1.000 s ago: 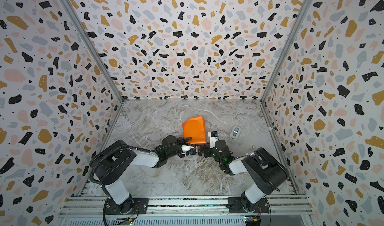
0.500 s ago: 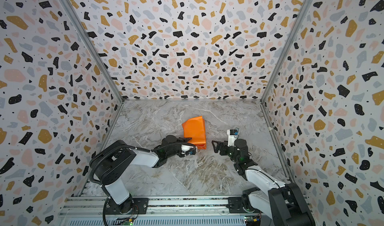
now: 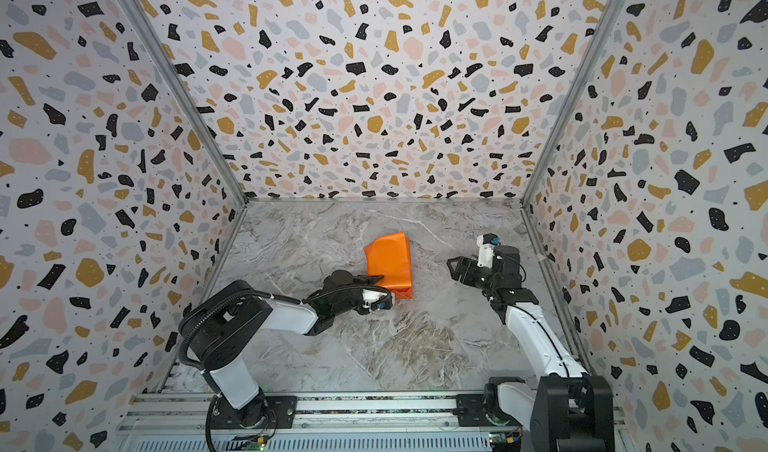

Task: Wrap a gift box in wrapping paper
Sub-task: Tear off the tape with the cutter.

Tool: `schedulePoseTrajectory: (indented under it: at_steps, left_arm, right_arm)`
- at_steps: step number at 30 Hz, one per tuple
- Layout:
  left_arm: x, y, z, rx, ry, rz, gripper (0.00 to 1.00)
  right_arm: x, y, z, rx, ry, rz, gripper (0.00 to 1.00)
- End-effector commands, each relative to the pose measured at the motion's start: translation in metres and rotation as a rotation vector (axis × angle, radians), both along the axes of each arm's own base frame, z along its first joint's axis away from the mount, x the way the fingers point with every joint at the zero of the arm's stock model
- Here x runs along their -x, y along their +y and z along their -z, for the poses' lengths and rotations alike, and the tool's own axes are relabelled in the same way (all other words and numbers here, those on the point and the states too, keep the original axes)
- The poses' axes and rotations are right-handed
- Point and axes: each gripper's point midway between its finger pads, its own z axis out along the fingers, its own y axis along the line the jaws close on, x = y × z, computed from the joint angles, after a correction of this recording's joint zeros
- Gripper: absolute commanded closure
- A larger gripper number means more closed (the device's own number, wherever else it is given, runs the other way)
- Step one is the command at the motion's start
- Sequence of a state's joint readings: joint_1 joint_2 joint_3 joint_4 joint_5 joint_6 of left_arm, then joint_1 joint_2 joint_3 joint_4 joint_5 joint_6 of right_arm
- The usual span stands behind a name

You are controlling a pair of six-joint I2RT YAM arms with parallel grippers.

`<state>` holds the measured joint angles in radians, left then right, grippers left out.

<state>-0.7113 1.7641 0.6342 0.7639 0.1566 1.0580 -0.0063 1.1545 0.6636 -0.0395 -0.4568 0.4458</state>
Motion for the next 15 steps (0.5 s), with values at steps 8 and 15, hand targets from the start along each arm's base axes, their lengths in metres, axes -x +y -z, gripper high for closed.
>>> schedulePoseTrajectory:
  at_steps: [8, 15]
  left_arm:
    - [0.005, 0.010, 0.032, -0.072, 0.086, -0.014, 0.43]
    - [0.006, 0.009, 0.031, -0.068, 0.090, -0.010, 0.43]
  right_arm:
    - [-0.026, -0.011, 0.032, -0.113, 0.142, 0.013, 0.35]
    - [-0.036, -0.029, 0.046, -0.105, 0.151, 0.096, 0.41]
